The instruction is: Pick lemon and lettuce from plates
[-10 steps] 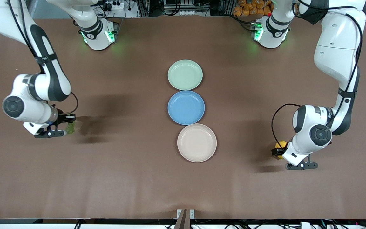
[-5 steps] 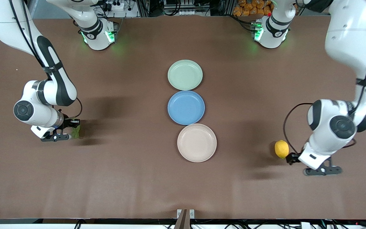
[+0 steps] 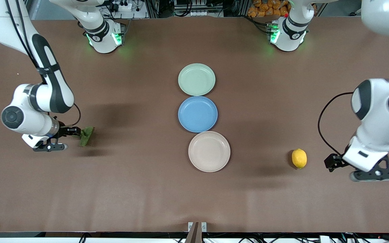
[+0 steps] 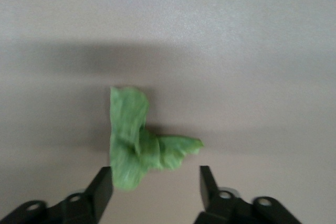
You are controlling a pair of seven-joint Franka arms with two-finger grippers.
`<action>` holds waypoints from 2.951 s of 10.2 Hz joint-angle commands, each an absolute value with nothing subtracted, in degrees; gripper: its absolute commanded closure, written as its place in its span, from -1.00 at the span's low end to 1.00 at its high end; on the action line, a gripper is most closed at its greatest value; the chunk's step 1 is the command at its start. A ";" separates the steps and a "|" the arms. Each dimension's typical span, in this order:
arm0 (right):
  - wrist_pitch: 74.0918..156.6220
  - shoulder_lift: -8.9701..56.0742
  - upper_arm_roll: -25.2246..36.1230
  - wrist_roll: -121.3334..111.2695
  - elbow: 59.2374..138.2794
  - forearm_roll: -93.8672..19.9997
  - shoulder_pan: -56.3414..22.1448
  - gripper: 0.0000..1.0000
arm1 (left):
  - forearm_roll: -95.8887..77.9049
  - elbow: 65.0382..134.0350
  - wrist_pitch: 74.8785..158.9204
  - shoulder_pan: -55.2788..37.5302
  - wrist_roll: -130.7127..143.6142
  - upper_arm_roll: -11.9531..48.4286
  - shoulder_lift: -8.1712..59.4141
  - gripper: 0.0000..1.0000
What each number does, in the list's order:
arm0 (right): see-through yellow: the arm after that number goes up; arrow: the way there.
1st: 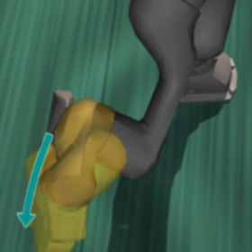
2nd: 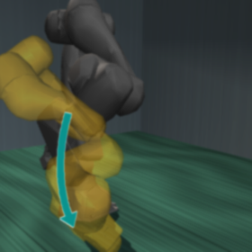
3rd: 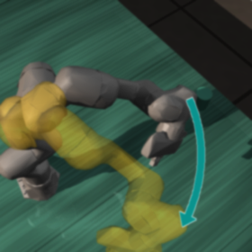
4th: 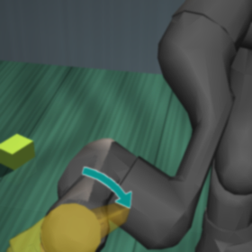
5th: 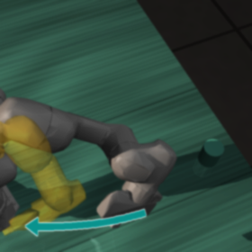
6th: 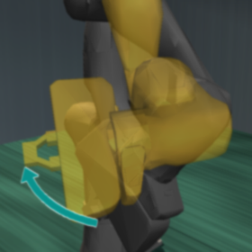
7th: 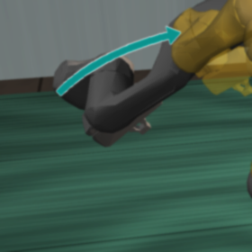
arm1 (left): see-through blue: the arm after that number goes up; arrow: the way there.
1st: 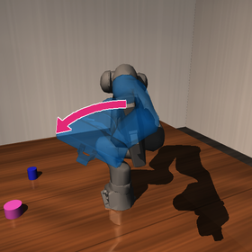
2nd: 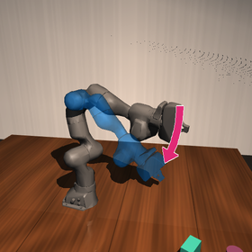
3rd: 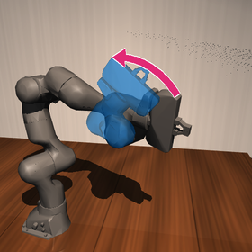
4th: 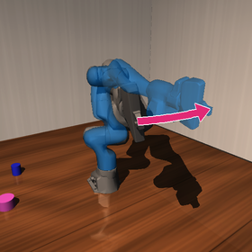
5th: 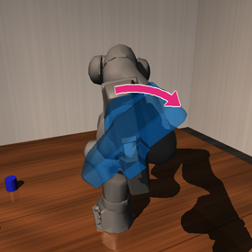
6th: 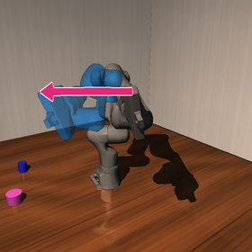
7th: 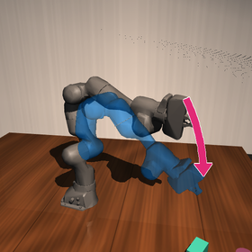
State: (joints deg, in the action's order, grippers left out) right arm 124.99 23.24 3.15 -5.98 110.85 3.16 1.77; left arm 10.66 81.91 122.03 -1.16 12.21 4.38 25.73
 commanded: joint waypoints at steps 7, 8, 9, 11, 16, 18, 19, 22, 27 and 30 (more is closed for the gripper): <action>96.91 14.42 3.25 -6.68 95.75 4.47 1.67 -1.00 | 5.54 81.65 100.47 -1.32 8.55 5.01 10.74 -1.00; 91.55 14.41 3.16 -6.51 92.15 5.18 1.32 -1.00 | 5.36 81.74 100.29 -1.41 7.83 5.27 9.59 -1.00; 88.71 14.07 3.08 -6.50 90.11 5.45 0.97 -1.00 | 5.27 81.74 100.28 -1.23 7.91 5.71 9.15 -1.00; 87.80 11.18 3.08 -6.33 89.21 5.36 0.88 -1.00 | 4.57 82.09 98.80 -0.79 6.86 5.10 7.39 -1.00; 82.90 7.82 3.08 -6.24 85.09 5.36 0.97 -1.00 | 4.48 84.28 93.87 -0.79 6.59 4.92 1.85 -1.00; 82.70 7.04 2.99 -6.15 82.97 4.93 0.62 -1.00 | 0.74 87.27 94.57 -1.14 6.68 4.83 -1.05 -1.00; 82.88 6.16 2.99 -6.15 82.88 4.57 0.27 -1.00 | -0.69 87.62 94.57 -1.06 6.77 4.75 -1.14 -1.00; 82.71 5.80 2.90 -6.06 78.94 4.48 0.00 -1.00 | -1.23 90.52 93.87 -1.14 6.68 5.18 -4.12 -1.00; 89.01 4.83 2.99 -6.06 80.06 2.21 0.09 -1.00 | -1.06 90.09 91.32 -1.32 5.97 4.83 -3.43 -1.00; 90.70 4.13 2.90 -1.96 81.39 0.35 -0.09 -1.00 | -0.53 87.99 91.32 -0.88 5.97 4.83 -2.20 -1.00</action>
